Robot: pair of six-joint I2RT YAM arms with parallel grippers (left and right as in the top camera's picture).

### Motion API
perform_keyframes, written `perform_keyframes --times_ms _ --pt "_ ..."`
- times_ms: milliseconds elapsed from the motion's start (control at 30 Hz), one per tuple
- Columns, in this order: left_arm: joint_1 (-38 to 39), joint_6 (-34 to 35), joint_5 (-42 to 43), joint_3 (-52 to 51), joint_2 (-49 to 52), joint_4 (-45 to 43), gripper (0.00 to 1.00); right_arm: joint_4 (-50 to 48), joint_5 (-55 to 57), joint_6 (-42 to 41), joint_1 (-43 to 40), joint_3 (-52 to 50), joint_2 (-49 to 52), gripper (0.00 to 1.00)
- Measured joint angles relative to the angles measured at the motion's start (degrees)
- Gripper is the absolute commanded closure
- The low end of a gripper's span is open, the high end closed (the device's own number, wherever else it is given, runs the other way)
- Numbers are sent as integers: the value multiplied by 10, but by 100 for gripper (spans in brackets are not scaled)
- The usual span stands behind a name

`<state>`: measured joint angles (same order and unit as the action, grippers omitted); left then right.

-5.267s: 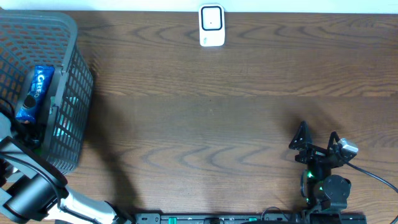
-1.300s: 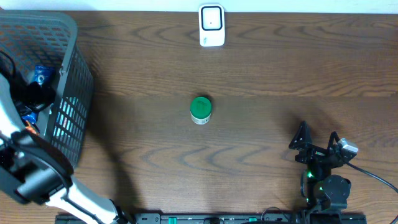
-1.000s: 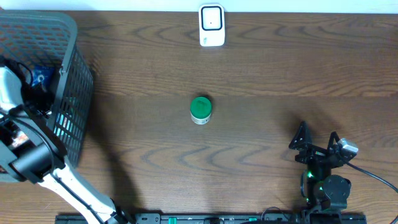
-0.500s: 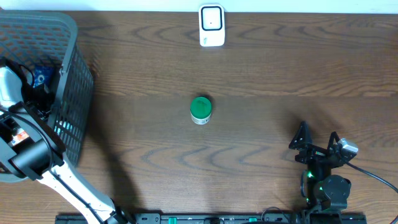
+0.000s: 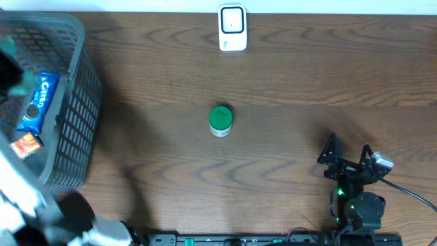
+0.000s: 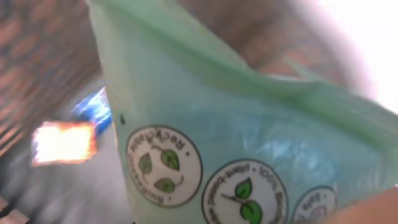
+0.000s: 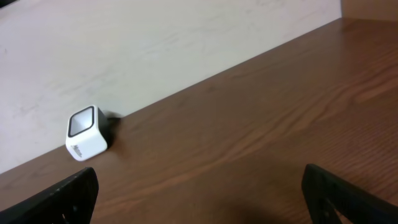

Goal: Scan the item barcode
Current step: 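Place the wipes pack left of the bottle with the left gripper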

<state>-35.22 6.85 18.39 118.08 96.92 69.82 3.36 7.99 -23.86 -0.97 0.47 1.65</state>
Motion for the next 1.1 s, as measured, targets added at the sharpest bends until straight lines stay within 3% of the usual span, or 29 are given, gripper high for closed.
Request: perform_keyframes --times_ms 100,200,300,400,467,667,800,1000,1033,1067,1100 --pt "46 24 77 11 -89 -16 92 0 0 0 0 0 0 1" --pt "166 44 136 16 -152 -12 92 0 0 0 0 0 0 1" --pt "312 54 137 10 -159 22 92 0 0 0 0 0 0 1" --pt "447 62 60 -24 -134 34 92 0 0 0 0 0 0 1" --pt "527 88 -53 -65 -97 37 92 0 0 0 0 0 0 1" --pt "575 194 -261 -180 -11 52 92 0 0 0 0 0 0 1" --pt "574 247 -293 -249 23 8 92 0 0 0 0 0 0 1" --pt "572 281 -273 -369 83 -118 92 0 0 0 0 0 0 1" --pt "570 283 -271 -383 91 -134 69 0 0 0 0 0 0 1" --pt "569 285 -268 -395 98 -145 39 0 0 0 0 0 0 1" --pt "566 289 -265 -404 105 -150 16 0 0 0 0 0 0 1"
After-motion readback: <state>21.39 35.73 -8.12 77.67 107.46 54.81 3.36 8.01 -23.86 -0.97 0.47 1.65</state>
